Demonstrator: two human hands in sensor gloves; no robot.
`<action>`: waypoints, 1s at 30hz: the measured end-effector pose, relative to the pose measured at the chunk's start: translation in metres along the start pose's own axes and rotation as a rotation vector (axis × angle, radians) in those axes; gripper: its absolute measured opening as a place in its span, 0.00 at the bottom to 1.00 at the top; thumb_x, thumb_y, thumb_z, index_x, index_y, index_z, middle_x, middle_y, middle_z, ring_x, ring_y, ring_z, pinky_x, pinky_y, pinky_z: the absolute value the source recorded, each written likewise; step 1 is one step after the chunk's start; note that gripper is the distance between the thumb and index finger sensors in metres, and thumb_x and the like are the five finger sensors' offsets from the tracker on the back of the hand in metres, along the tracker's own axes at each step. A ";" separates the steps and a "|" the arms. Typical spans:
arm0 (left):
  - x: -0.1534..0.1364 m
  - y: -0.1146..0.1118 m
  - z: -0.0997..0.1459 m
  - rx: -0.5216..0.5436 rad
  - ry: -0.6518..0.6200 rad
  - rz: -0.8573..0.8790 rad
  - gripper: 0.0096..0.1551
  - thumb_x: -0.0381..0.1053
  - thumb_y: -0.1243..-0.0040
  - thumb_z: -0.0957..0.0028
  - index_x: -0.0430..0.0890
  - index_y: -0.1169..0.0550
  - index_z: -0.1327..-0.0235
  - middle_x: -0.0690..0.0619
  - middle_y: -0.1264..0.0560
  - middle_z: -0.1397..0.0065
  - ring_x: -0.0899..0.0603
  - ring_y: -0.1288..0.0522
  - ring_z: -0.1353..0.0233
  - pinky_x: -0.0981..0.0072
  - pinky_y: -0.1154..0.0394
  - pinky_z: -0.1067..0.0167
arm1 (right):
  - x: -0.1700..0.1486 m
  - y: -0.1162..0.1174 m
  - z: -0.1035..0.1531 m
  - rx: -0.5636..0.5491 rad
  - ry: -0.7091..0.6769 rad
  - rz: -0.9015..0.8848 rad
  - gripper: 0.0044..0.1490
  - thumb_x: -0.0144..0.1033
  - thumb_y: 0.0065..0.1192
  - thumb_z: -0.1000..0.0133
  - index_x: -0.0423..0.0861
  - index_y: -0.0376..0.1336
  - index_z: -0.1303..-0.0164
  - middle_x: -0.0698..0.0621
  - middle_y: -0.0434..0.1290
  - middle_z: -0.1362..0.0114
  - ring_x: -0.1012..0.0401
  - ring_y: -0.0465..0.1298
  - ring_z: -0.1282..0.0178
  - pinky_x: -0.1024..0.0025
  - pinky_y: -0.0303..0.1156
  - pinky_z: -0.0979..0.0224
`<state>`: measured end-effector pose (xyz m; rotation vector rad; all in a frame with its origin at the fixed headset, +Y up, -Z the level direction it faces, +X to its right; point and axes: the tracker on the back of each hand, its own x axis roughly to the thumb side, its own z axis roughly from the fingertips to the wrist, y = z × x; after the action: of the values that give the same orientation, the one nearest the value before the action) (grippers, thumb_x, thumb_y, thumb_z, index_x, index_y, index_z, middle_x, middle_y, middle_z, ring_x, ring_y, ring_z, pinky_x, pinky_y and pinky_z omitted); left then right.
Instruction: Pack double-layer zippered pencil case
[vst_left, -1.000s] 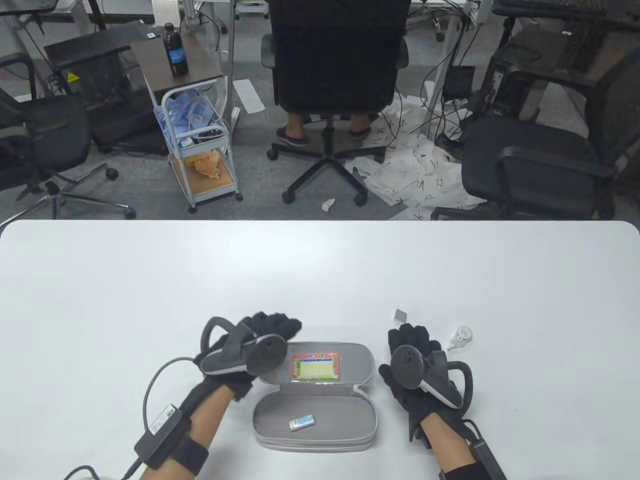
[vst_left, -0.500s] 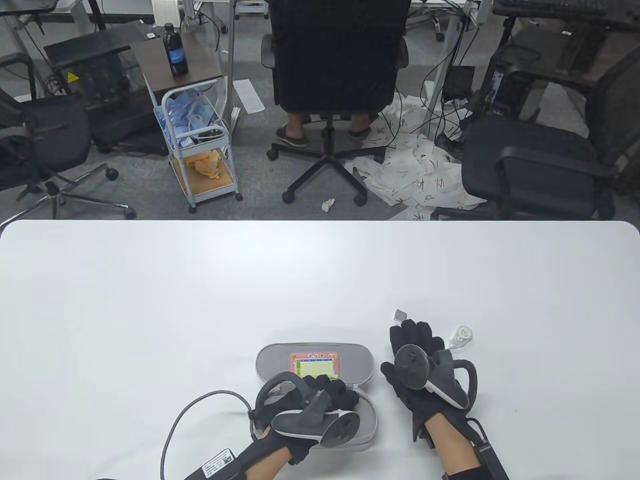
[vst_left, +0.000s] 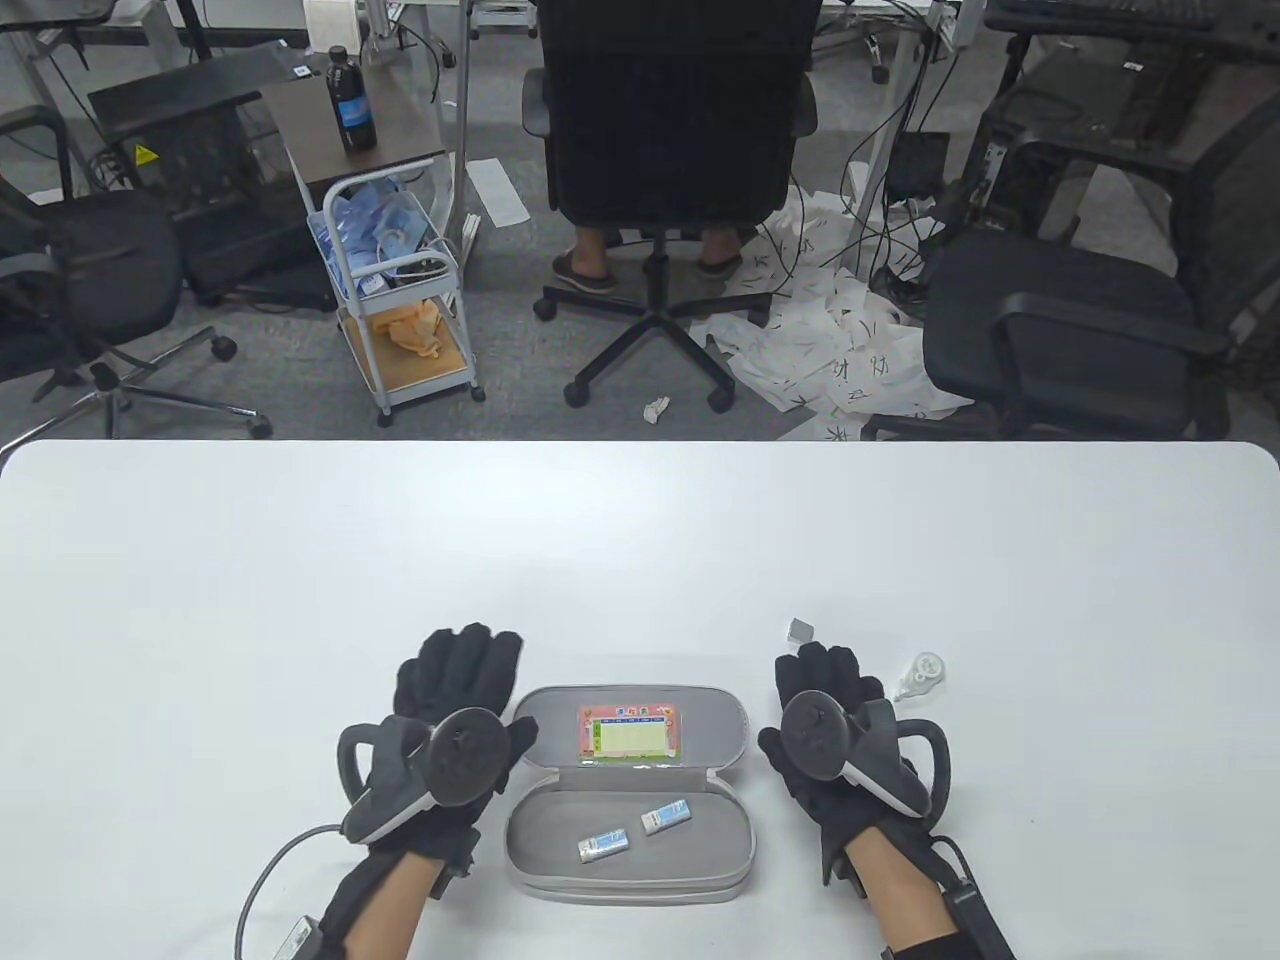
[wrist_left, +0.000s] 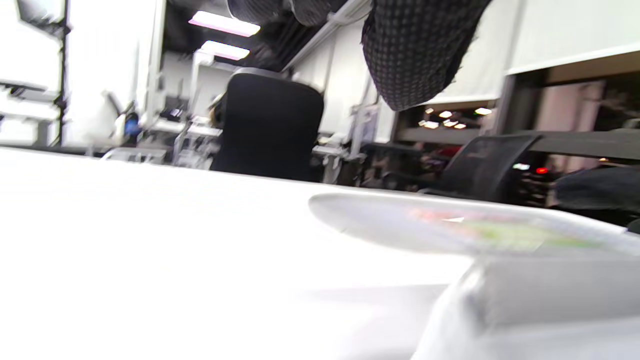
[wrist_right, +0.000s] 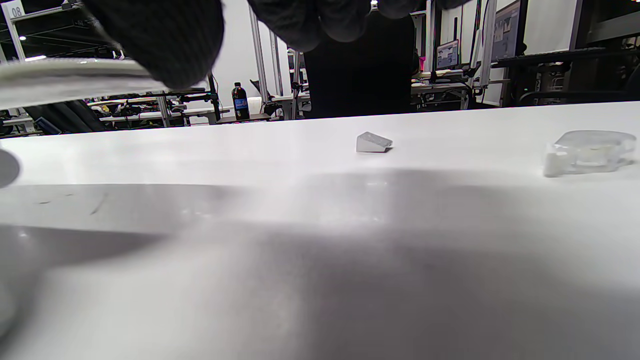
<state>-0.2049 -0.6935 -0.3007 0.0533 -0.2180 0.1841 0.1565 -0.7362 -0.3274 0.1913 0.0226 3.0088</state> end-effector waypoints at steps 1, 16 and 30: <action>-0.008 -0.007 0.001 -0.020 0.020 0.002 0.55 0.55 0.29 0.45 0.39 0.46 0.14 0.31 0.50 0.14 0.19 0.56 0.21 0.21 0.54 0.32 | 0.000 0.002 0.000 0.002 0.012 -0.005 0.48 0.55 0.56 0.45 0.45 0.47 0.18 0.41 0.46 0.13 0.43 0.43 0.19 0.45 0.45 0.23; -0.049 -0.029 -0.002 -0.113 0.186 -0.120 0.55 0.62 0.32 0.45 0.41 0.44 0.14 0.36 0.47 0.13 0.25 0.56 0.19 0.32 0.57 0.28 | -0.030 -0.023 -0.059 0.014 0.131 0.032 0.46 0.53 0.56 0.44 0.48 0.47 0.18 0.43 0.44 0.13 0.45 0.46 0.18 0.48 0.49 0.21; -0.049 -0.038 -0.004 -0.161 0.172 -0.110 0.55 0.62 0.33 0.45 0.40 0.44 0.14 0.36 0.46 0.13 0.25 0.56 0.19 0.33 0.58 0.28 | -0.007 0.032 -0.128 0.267 0.172 0.277 0.34 0.38 0.56 0.44 0.55 0.53 0.26 0.47 0.56 0.17 0.51 0.63 0.22 0.55 0.62 0.23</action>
<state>-0.2436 -0.7394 -0.3162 -0.1103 -0.0580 0.0605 0.1428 -0.7695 -0.4547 -0.0457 0.4519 3.2787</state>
